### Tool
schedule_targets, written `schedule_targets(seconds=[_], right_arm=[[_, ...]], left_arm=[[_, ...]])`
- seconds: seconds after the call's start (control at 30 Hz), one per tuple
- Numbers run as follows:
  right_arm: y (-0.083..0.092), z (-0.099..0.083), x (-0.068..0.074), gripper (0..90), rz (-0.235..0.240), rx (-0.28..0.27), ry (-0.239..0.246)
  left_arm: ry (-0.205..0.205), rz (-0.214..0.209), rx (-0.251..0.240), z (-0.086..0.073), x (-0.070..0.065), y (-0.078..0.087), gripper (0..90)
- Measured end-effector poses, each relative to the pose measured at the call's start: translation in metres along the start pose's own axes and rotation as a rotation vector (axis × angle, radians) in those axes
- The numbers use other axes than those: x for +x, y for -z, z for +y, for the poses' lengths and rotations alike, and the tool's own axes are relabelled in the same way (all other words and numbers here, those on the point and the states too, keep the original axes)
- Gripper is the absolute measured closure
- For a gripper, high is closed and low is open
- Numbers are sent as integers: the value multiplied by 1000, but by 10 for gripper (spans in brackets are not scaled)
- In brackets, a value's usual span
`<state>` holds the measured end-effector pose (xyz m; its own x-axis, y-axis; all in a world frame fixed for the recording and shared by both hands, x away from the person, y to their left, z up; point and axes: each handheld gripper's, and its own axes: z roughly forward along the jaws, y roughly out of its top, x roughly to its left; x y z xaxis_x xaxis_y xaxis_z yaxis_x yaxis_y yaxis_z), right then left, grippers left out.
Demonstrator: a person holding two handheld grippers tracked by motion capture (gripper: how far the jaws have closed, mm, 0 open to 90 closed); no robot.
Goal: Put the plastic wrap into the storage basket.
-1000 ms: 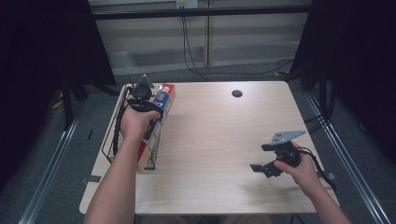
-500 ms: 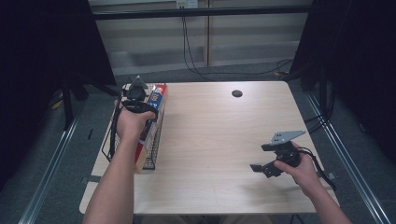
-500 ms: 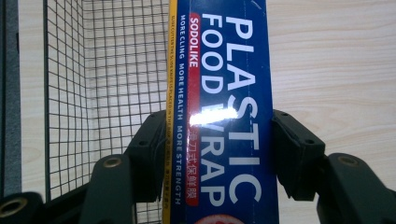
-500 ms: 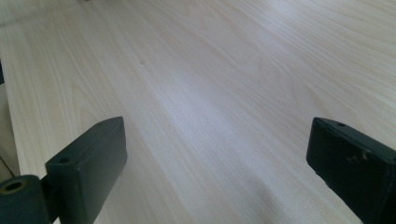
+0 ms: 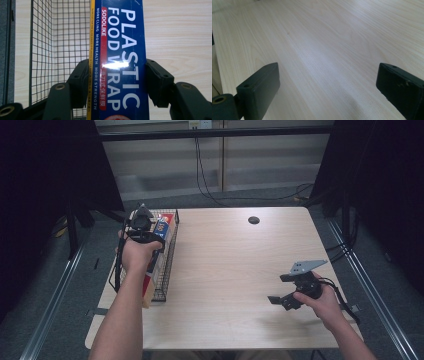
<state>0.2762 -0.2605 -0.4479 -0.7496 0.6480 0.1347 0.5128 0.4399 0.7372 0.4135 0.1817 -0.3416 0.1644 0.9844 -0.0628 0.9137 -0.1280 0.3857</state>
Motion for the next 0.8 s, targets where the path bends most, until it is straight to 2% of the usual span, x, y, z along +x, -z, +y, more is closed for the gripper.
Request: schedule_targets(seconds=[0.47, 0.8], right_arm=[[0, 0, 0, 48, 2, 3, 1], [-2, -1, 0, 48, 3, 9, 0]], left_arm=[[20, 8, 4, -2, 5, -9, 430], [48, 23, 1, -3, 13, -9, 430]])
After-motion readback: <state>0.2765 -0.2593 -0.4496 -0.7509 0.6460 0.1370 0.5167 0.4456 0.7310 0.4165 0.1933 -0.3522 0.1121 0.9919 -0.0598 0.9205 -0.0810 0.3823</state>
